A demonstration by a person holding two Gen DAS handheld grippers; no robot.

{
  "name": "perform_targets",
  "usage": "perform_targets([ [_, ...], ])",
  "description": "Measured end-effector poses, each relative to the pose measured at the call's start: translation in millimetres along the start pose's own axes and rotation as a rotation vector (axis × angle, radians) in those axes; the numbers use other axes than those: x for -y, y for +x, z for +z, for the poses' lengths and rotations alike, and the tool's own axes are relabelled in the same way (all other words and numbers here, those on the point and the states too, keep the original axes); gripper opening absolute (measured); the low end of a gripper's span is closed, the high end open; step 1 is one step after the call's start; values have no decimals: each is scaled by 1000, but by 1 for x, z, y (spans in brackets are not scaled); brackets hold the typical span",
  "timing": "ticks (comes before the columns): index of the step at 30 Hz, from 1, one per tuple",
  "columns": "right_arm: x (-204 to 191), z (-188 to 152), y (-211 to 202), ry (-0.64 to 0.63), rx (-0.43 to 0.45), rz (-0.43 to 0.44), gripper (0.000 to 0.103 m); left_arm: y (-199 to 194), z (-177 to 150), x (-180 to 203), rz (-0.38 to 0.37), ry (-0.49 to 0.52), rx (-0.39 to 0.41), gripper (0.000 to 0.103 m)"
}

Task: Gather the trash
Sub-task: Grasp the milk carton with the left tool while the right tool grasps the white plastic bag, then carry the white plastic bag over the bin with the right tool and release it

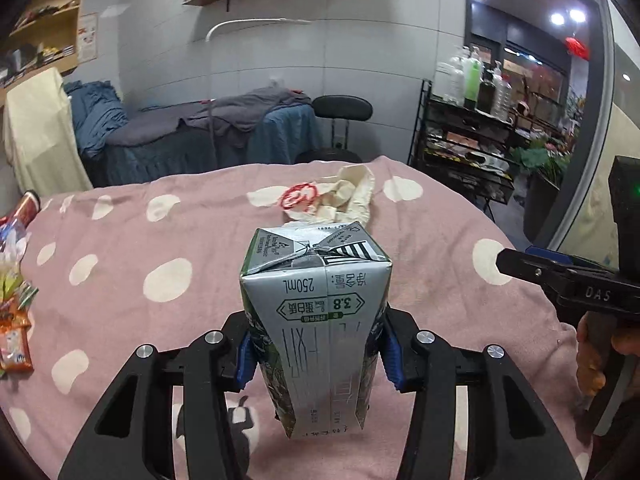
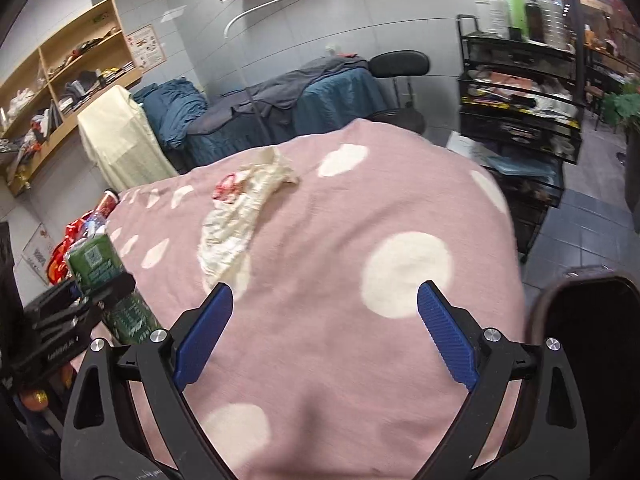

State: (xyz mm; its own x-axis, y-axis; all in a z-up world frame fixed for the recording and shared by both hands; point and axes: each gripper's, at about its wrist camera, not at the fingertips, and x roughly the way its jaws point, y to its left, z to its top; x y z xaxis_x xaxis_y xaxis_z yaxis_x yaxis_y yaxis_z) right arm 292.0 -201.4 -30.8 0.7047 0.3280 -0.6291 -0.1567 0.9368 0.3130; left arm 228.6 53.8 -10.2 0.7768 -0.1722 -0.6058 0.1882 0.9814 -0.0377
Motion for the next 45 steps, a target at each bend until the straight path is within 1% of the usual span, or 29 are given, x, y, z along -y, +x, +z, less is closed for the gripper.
perform_targets([
  [3, -24, 12, 20, -35, -20, 43, 93, -7, -4, -11, 21, -44, 17, 49],
  [6, -45, 20, 44, -68, -44, 59, 91, -10, -6, -19, 27, -78, 25, 49],
  [9, -63, 29, 71, -89, -80, 63, 86, -11, -6, -21, 26, -90, 27, 49],
  [11, -71, 36, 90, -99, -101, 65, 77, -10, -6, -21, 26, -92, 31, 49],
  [13, -77, 42, 109, -94, -120, 71, 73, -9, -7, -20, 29, -89, 35, 49],
  [15, -79, 47, 127, -87, -140, 74, 65, -8, -8, -22, 27, -95, 35, 49],
  [17, -78, 50, 143, -52, -154, 80, 53, -8, -8, -24, 22, -100, 35, 49],
  [18, -78, 52, 150, -38, -157, 93, 49, -8, -8, -25, 21, -103, 35, 49],
  [19, -79, 52, 155, -36, -161, 107, 39, -8, -9, -25, 20, -105, 36, 49],
  [20, -80, 51, 161, -44, -170, 119, 26, -8, -9, -25, 19, -104, 36, 49],
  [22, -77, 50, 167, -42, -185, 133, 22, -9, -9, -25, 19, -106, 37, 49],
  [25, -74, 51, 160, -29, -173, 152, 18, -11, -9, -22, 23, -106, 38, 49],
  [28, -74, 53, 143, -22, -135, 158, 15, -17, -9, -21, 23, -108, 45, 49],
  [35, -79, 48, 77, -98, -22, 147, 14, -36, -6, -9, 17, -94, 74, 49],
  [39, -76, 38, 39, -139, 33, 130, 14, -44, -9, 3, 3, -85, 81, 49],
  [41, -69, 32, 21, -149, 50, 119, 14, -47, -11, 9, -6, -85, 83, 49],
  [45, -50, 21, -8, -123, 65, 126, 14, -54, -13, 21, -23, -79, 90, 49],
])
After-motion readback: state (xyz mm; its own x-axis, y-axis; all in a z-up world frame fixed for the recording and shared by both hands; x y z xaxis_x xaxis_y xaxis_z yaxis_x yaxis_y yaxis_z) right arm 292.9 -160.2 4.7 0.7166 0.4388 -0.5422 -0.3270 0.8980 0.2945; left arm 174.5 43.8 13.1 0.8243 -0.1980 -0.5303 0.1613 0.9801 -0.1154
